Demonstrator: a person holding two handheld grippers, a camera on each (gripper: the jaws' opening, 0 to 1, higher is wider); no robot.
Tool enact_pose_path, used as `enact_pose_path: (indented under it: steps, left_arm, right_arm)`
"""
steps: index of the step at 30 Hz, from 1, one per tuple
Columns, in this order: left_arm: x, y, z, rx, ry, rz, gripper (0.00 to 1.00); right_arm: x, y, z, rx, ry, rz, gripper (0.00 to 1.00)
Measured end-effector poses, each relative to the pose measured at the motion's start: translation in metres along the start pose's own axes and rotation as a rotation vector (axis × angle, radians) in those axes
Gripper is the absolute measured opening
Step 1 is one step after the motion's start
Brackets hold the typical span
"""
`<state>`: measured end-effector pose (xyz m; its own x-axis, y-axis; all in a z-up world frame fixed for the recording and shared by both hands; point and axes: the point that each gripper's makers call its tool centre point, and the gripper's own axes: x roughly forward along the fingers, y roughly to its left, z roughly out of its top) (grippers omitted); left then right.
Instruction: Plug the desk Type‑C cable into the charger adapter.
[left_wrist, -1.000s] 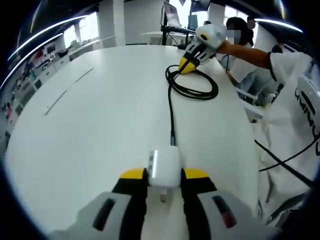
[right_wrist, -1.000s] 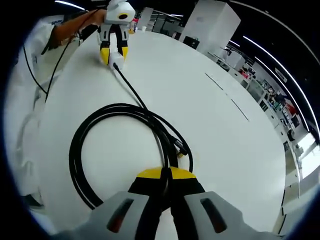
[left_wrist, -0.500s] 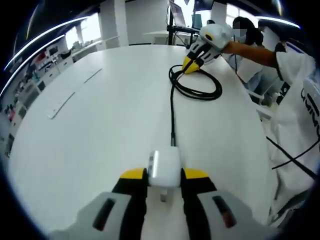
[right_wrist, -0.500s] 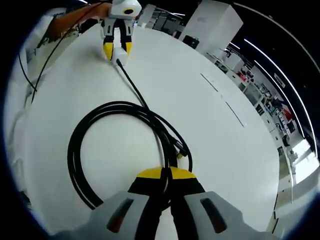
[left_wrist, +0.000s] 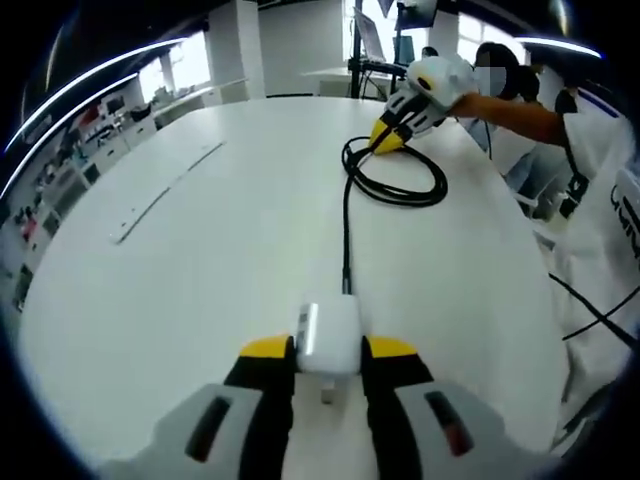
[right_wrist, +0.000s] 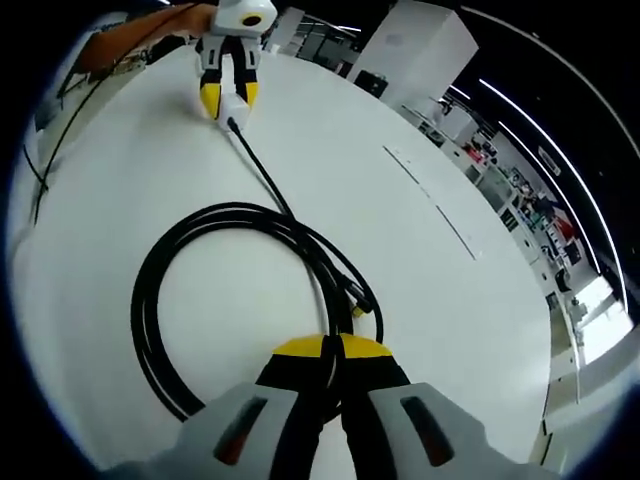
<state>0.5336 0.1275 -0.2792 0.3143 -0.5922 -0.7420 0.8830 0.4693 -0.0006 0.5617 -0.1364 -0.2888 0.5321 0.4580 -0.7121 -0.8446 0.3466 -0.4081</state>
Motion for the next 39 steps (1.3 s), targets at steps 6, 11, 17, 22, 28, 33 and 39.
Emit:
enact_pose_path:
  steps: [6,11,17,22,28,33,39]
  left_arm:
    - [0.003,0.011,0.002,-0.004,-0.007,0.01,0.25]
    - [0.006,0.025,0.006,0.004,-0.01,0.024,0.25]
    - [0.006,0.029,0.007,0.01,-0.025,0.035,0.25]
    - [0.006,0.029,0.007,0.016,-0.033,0.036,0.25]
    - [0.005,0.032,0.007,0.013,-0.044,0.047,0.27]
    - [0.001,0.032,0.008,-0.029,-0.062,0.058,0.35]
    - [-0.004,0.03,0.009,-0.12,-0.14,0.101,0.36]
  right_arm:
    - [0.003,0.0,0.003,0.002,0.003,-0.011,0.02]
    - [0.009,-0.009,0.005,0.024,-0.005,-0.022,0.02]
    - [0.012,-0.013,0.004,0.039,-0.009,-0.024,0.02]
    - [0.018,-0.019,0.005,0.036,-0.012,-0.023,0.02]
    - [0.018,-0.018,0.008,0.036,-0.038,-0.027,0.03]
    - [0.016,-0.018,0.012,0.03,-0.062,-0.042,0.06]
    - [0.003,-0.014,0.021,0.132,-0.171,-0.065,0.08]
